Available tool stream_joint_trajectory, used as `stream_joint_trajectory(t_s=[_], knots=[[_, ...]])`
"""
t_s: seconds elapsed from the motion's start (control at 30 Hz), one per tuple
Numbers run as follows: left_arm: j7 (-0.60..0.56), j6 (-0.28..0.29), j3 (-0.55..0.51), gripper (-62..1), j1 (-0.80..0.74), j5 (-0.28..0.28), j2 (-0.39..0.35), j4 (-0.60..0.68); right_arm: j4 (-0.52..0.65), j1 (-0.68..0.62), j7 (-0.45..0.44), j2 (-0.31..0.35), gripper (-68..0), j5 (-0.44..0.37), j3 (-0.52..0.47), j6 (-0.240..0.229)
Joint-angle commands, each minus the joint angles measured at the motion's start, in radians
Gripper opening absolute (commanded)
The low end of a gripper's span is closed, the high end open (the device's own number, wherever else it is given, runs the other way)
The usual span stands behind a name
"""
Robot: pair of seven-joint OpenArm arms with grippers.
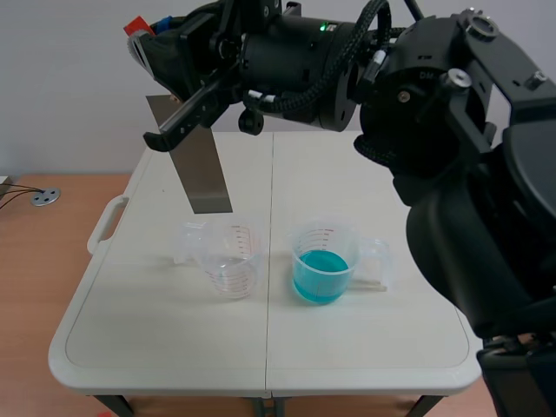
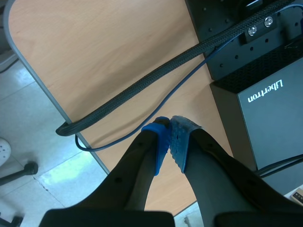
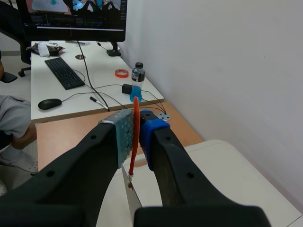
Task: Hold the metal plate by the orange handle, dip it into the blue solution, take it out and point at it, then put the plate back in the beaker on the left.
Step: 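Put the plate into the left beaker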
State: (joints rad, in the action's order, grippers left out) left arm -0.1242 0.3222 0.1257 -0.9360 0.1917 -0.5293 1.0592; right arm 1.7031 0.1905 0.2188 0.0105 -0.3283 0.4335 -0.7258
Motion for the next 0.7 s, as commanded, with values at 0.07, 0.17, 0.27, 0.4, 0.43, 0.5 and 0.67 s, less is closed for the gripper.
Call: stream_joint_trajectory(t_s=[0.07, 0.17, 0.27, 0.4, 0.43, 0.5, 0.67], knots=[[-0.006, 0.005, 0.0, -59.0, -0.008, 0.003, 0.0, 0.006, 0.0, 0.028, -0.019, -0.005, -66.4, -0.011, 0.0, 0.003], [-0.006, 0.005, 0.0, -59.0, -0.008, 0.003, -0.001, 0.006, -0.025, 0.028, -0.025, -0.005, -66.4, -0.011, 0.0, 0.003], [-0.006, 0.005, 0.0, -59.0, -0.008, 0.003, 0.0, 0.006, -0.044, 0.028, -0.028, -0.005, -66.4, -0.011, 0.0, 0.003], [-0.007, 0.005, 0.0, -59.0, -0.008, 0.003, 0.0, 0.006, -0.064, 0.028, -0.049, -0.005, -66.4, 0.001, 0.0, 0.003], [-0.009, 0.005, 0.0, -59.0, -0.008, 0.003, 0.0, 0.006, -0.069, 0.028, -0.055, -0.005, -66.4, 0.009, 0.0, 0.003], [-0.011, 0.005, 0.0, -59.0, -0.008, 0.003, 0.0, 0.006, -0.08, 0.028, -0.064, -0.005, -66.4, 0.013, 0.0, 0.003], [-0.01, 0.005, 0.0, -59.0, -0.008, 0.003, 0.0, 0.006, -0.109, 0.028, -0.09, -0.005, -66.4, 0.039, 0.0, 0.003]])
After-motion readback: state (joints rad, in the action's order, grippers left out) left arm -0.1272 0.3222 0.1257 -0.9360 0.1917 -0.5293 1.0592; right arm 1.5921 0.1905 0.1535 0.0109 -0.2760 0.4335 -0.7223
